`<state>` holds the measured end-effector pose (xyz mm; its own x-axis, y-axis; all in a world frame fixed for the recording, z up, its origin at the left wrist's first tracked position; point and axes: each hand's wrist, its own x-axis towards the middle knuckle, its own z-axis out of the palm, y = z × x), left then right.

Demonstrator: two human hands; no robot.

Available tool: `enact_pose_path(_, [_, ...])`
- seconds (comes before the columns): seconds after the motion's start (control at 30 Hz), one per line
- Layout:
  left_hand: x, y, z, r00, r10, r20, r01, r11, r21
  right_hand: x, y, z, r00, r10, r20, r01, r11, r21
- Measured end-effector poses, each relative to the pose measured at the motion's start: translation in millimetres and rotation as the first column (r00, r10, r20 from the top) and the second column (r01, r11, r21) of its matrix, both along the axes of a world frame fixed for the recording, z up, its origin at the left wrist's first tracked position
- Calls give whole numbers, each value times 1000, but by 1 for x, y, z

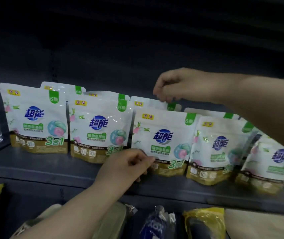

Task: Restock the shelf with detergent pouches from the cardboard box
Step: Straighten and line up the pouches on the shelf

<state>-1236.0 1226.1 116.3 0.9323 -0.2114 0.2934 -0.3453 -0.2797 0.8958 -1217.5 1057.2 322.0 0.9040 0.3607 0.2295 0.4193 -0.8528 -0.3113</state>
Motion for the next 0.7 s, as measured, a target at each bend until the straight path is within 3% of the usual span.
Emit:
enact_pose_path(0.07, [-1,-12,0,999,-30,-19,30,999,19,-6,-10,-10,994,-39,-99,23,986,-163])
enact_pose_path(0.17, [-3,-22,-1,999,-42,-25,42,999,4,-4,-14,-31,995,-45,-88,14,945,-327])
enact_pose_path(0.5, [-4,-23,-3,1000,7,-3,-7,999,-35,4,-6,-42,1000,26,13,-21,960,-280])
enact_pose_path(0.7, [-19,-72,6,997,-64,-41,63,997,-40,-16,-59,-17,998,-45,40,45,999,2])
